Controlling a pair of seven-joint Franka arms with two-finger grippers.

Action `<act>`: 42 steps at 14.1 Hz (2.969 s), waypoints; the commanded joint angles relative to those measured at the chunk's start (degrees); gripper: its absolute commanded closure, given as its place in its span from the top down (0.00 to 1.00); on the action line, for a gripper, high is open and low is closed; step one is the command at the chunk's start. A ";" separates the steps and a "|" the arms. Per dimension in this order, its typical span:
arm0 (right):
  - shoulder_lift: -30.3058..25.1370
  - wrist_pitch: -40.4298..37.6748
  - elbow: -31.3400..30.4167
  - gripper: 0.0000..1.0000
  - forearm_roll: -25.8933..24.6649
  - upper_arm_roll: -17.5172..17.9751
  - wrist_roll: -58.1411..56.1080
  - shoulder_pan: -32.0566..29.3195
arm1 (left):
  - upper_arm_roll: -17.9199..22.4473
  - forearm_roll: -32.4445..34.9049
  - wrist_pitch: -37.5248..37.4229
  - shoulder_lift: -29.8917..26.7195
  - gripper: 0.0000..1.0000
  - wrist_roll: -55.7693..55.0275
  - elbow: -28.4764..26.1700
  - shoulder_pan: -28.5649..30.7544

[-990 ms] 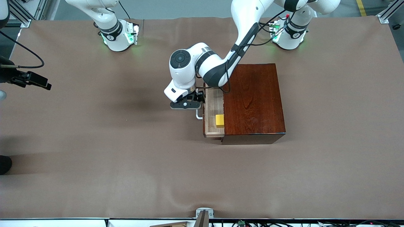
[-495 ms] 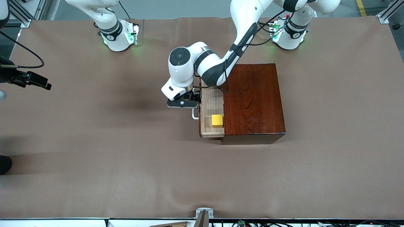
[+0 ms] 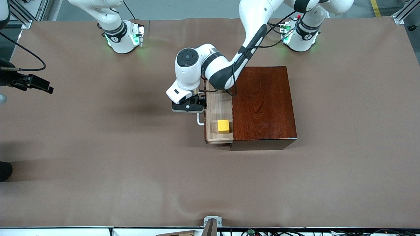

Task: Open drawer, take yellow block, close drawer

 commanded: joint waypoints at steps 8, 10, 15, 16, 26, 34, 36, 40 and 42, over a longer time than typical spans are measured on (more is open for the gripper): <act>-0.66 -0.26 -0.59 1.00 -0.31 1.11 -0.41 -1.59 | -2.38 -1.63 4.74 0.79 1.00 0.62 1.88 -0.32; -0.66 -0.26 -0.59 1.00 -0.31 1.11 -0.41 -1.59 | -1.94 -1.63 4.74 0.53 1.00 0.53 1.97 -0.15; -0.57 -0.26 -0.59 1.00 -0.31 1.11 -0.50 -1.59 | -1.07 -1.54 4.82 -3.60 1.00 -1.91 1.88 0.38; -0.57 -0.26 -0.59 1.00 -0.31 1.11 -0.41 -1.59 | -0.02 -1.54 4.82 -4.65 1.00 -2.97 1.88 0.38; -0.48 0.09 -0.15 1.00 5.05 1.46 10.62 3.22 | 3.16 -2.25 1.58 -16.17 1.00 -3.77 -0.58 16.97; 9.95 1.58 12.30 1.00 7.87 1.46 70.36 31.94 | 3.16 -1.81 -6.41 -17.66 1.00 7.44 -0.93 33.67; 16.01 5.17 17.24 1.00 7.86 1.46 81.18 36.71 | 3.16 -1.81 -12.71 -18.98 1.00 15.52 -1.28 37.45; 22.44 16.16 17.87 1.00 8.04 1.46 101.58 40.23 | 2.98 -1.81 -22.93 -22.32 1.00 37.23 -2.68 46.42; 26.83 20.54 17.87 1.00 8.13 1.46 109.94 41.29 | 2.98 -1.81 -26.98 -25.56 1.00 43.22 -6.45 48.19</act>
